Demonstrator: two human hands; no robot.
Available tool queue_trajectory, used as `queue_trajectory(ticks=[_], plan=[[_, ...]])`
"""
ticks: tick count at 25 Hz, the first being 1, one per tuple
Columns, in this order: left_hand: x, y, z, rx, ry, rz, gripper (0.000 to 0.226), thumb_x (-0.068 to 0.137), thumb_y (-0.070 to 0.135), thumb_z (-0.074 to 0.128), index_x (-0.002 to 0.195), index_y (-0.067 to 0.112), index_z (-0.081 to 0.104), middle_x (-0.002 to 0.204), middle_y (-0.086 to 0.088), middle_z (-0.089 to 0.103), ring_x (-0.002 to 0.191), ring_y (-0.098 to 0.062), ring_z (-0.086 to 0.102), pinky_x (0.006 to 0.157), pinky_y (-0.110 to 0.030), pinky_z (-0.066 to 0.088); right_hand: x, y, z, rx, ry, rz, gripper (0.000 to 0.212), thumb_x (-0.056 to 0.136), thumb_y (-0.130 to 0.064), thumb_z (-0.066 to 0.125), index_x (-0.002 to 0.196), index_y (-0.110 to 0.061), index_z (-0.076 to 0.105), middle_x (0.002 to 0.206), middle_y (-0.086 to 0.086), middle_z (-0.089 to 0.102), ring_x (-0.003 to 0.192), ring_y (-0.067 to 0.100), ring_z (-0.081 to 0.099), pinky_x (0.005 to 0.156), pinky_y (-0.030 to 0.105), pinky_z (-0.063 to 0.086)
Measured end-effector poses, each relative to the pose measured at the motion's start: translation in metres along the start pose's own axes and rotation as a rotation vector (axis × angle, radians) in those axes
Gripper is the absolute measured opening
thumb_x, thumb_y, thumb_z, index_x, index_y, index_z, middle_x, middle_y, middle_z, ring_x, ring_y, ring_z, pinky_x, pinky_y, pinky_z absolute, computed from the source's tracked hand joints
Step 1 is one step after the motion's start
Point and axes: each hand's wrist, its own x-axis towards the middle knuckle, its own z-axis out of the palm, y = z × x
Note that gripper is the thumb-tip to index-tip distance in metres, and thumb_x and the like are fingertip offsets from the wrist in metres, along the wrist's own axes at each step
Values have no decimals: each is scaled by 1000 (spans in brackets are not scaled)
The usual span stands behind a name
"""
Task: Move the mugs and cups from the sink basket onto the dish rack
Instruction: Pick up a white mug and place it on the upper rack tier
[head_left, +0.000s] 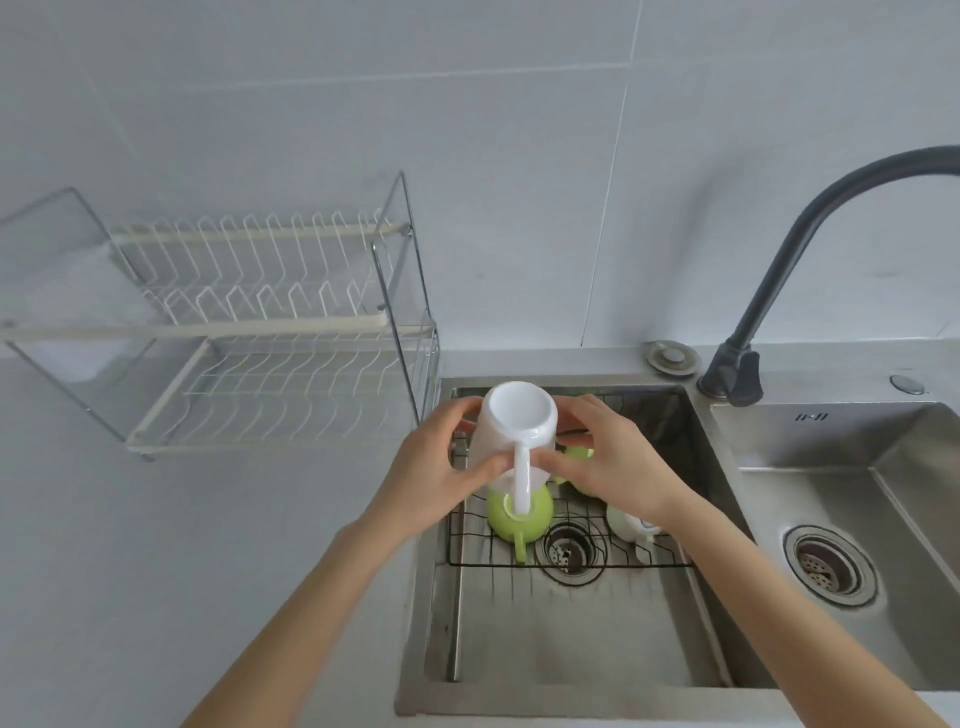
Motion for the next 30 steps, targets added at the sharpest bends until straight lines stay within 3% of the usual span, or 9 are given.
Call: queue_trajectory(ticks=[3, 9, 18, 21, 23, 26, 30], plan=[[-3, -6, -37, -7, 35, 29, 57, 73, 31, 72, 122, 17, 46, 109, 15, 49, 92, 16, 46, 76, -8, 40, 10, -34, 11, -9, -9, -49, 55, 74, -24, 73, 125, -18, 54, 116, 5, 57, 106, 17, 61, 98, 24, 47], [-6, -17, -108, 22, 79, 74, 57, 59, 59, 59, 108, 35, 43, 102, 35, 45, 93, 17, 48, 74, -7, 37, 30, -96, 37, -58, -9, -125, 52, 75, -27, 72, 123, -17, 55, 114, 3, 56, 106, 18, 60, 96, 28, 49], [23, -22, -202, 122, 187, 170, 63, 51, 66, 53, 100, 26, 51, 97, 19, 57, 88, 6, 53, 75, -18, 43, 78, -182, 49, -167, -1, -220, 46, 78, -26, 70, 120, -15, 55, 115, 3, 56, 104, 18, 60, 97, 30, 50], [45, -17, -232, 130, 218, 192, 58, 57, 57, 66, 103, 23, 52, 96, 16, 57, 86, 7, 53, 74, -17, 43, 104, -213, 39, -192, -16, -242, 37, 79, -26, 69, 114, -20, 57, 101, -8, 56, 98, 13, 59, 92, 26, 49], [62, -16, -245, 132, 212, 197, 53, 67, 43, 74, 108, 17, 53, 100, 11, 56, 87, -4, 55, 78, -23, 46, 122, -225, 34, -249, -19, -245, 37, 79, -28, 68, 113, -21, 57, 101, -9, 57, 98, 13, 59, 92, 25, 48], [91, -22, -256, 159, 174, 181, 49, 72, 35, 70, 112, 13, 52, 104, 9, 55, 92, -10, 54, 82, -28, 46, 153, -231, 31, -351, -18, -228, 47, 80, -31, 67, 122, -17, 53, 104, -8, 54, 97, 13, 58, 94, 28, 48], [127, -40, -254, 186, 74, 158, 54, 72, 33, 71, 118, 12, 50, 118, 0, 58, 96, -10, 53, 85, -30, 47, 192, -225, 31, -498, -87, -165, 65, 77, -36, 69, 133, -19, 39, 111, -5, 52, 94, 13, 56, 85, 24, 43]])
